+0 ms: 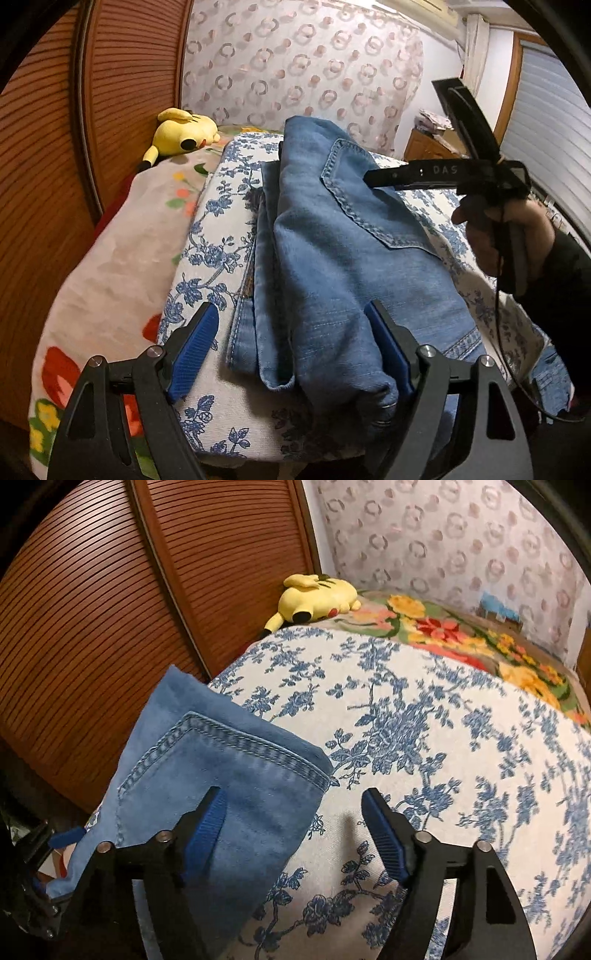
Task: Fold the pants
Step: 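Grasp the jeans leg end with the right gripper and lift it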
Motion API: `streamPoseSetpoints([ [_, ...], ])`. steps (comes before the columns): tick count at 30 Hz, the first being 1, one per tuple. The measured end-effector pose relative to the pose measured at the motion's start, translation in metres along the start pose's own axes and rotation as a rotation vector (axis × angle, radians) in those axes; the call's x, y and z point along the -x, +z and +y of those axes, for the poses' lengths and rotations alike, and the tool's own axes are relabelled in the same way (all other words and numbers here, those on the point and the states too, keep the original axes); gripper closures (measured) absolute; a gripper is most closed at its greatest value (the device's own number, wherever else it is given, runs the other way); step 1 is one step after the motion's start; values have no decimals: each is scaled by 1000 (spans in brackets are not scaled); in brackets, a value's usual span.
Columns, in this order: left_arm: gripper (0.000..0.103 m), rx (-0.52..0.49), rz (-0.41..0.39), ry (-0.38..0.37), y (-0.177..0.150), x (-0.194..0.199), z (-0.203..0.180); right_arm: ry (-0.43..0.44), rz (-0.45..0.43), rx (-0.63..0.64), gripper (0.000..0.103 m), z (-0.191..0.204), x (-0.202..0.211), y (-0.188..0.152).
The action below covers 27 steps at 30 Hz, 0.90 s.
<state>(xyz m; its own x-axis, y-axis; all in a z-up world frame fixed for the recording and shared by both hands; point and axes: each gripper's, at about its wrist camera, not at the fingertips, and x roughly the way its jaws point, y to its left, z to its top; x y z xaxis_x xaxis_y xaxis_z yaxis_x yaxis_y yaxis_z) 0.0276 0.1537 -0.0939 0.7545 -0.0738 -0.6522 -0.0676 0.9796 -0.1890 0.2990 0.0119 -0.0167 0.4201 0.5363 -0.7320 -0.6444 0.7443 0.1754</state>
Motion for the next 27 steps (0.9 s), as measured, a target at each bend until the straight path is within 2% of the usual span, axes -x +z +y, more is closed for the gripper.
streamPoseSetpoints([
  [1, 21, 5, 0, -4, 0, 0, -1, 9, 0, -6, 24, -1, -2, 0],
  [4, 34, 45, 14, -59, 0, 0, 0, 22, -3, -14, 24, -4, -9, -1],
  [6, 38, 36, 8, -59, 0, 1, -3, 34, 5, -17, 24, -3, -13, -1],
  [8, 49, 31, 6, -69, 0, 3, -7, 58, 12, -25, 26, -3, -18, -3],
  [10, 58, 29, 5, -89, 2, 4, -8, 94, 16, -34, 41, -3, -21, -4],
  [14, 71, 13, -5, -74, 3, 7, -15, 99, 5, -23, 53, 1, -23, -5],
  [16, 80, 7, -18, -58, 4, 10, -16, 88, -12, -12, 66, 4, -18, -5],
  [17, 83, 9, -23, -55, 6, 10, -15, 79, -26, 1, 70, 7, -15, -5],
  [19, 85, 18, -30, -58, 7, 12, -14, 61, -53, 28, 76, 13, -7, -4],
  [27, 87, 16, -49, -50, 19, 15, -7, 35, -119, 78, 79, 24, -2, 4],
])
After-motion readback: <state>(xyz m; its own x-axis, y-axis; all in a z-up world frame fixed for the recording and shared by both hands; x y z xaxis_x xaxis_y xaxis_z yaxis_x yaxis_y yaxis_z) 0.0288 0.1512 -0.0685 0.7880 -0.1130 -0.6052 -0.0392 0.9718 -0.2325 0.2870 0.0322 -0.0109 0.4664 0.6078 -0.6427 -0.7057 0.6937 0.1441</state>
